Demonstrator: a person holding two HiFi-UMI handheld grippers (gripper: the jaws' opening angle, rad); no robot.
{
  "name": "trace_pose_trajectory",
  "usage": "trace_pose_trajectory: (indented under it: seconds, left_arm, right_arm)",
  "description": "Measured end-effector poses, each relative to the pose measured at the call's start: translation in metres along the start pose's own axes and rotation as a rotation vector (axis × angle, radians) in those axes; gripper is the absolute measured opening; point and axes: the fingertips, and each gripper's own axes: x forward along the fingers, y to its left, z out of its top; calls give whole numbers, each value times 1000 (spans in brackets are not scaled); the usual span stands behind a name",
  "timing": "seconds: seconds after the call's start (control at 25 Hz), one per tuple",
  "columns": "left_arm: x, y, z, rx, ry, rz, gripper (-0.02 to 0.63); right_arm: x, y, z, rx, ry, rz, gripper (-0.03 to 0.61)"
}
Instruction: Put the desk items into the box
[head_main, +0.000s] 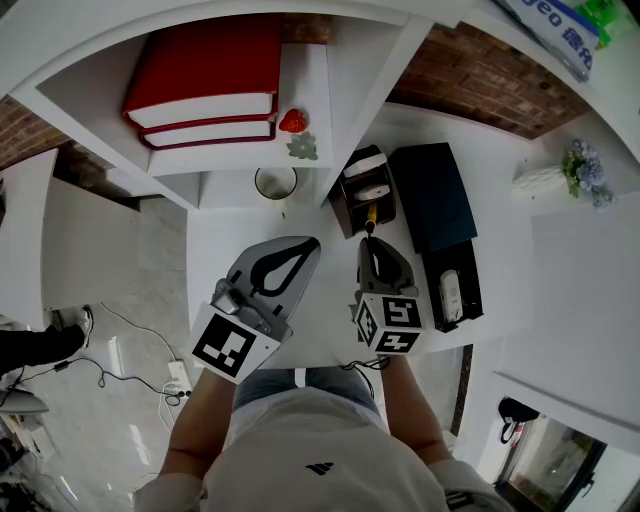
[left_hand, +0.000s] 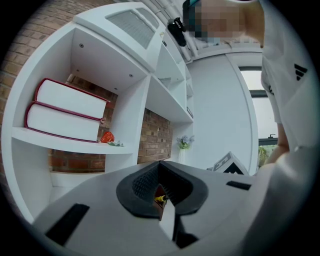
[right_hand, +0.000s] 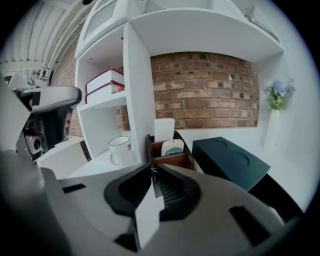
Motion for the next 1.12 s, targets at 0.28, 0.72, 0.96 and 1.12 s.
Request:
trace_pose_trajectory:
  seconds: [0.28, 0.72, 0.96, 1.12]
  left_arm:
    - [4, -5, 1, 0, -4, -15, 11]
    - [2, -5, 1, -1, -3, -16, 11]
    - [2, -5, 2, 0, -5, -19, 11]
    - [3, -9, 2, -2, -5, -30, 11]
  right_arm:
    - [-7, -23, 12, -18, -58, -99, 35]
    - [6, -45, 16, -28, -52, -168, 35]
    - [9, -52, 21, -7, -59, -170, 26]
    - [5, -55, 22, 52, -69, -157, 23]
